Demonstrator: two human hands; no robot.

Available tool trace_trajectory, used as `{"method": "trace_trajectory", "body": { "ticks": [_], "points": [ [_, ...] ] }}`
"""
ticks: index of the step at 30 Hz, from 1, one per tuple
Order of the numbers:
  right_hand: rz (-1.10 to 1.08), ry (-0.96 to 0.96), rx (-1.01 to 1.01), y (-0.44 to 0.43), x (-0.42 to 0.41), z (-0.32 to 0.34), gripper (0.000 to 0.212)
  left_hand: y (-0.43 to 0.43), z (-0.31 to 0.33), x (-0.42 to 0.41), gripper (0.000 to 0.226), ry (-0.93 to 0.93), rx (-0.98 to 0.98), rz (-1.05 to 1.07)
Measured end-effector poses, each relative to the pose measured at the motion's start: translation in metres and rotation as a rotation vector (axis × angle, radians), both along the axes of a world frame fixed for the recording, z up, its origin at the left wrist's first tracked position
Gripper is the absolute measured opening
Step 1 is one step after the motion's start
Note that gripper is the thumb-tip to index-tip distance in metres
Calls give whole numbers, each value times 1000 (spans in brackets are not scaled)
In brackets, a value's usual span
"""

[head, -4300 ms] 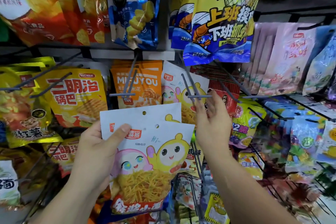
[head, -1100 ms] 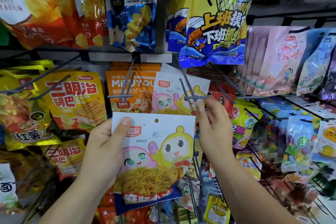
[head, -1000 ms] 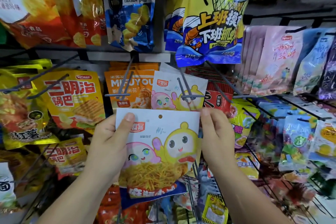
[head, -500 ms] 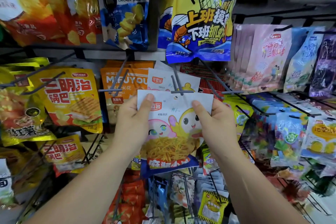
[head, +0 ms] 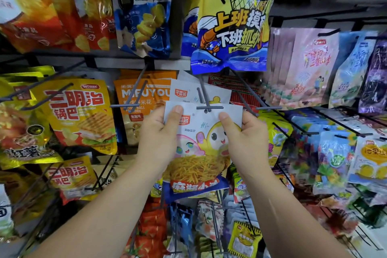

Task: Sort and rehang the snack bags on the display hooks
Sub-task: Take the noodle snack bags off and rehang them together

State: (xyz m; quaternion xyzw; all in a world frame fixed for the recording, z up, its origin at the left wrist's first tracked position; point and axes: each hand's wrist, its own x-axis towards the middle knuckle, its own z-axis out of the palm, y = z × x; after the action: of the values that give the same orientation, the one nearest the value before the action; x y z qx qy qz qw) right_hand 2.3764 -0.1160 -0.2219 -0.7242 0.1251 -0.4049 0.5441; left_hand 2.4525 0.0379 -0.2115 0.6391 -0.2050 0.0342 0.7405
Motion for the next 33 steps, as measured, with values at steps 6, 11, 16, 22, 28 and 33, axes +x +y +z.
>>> {"method": "trace_trajectory", "body": {
  "ticks": [6,11,16,22,28,33],
  "points": [
    [-14,-20,-4,-2,1,-4,10,2,-6,0,21,-59,8,-11],
    [-25,5,2,-2,6,-7,8,1,-8,2,20,-78,28,82],
    [-77,8,-17,-3,11,-9,12,-2,-7,10,25,-94,63,96],
    [-124,69,-20,9,14,-25,58,-19,-9,37,19,-91,100,156],
    [-247,21,-733,14,14,-47,54,-34,-5,65,48,-209,142,279],
    [-98,331,-1028,6,36,-48,57,-35,-9,83,50,-168,187,275]
  ]
}}
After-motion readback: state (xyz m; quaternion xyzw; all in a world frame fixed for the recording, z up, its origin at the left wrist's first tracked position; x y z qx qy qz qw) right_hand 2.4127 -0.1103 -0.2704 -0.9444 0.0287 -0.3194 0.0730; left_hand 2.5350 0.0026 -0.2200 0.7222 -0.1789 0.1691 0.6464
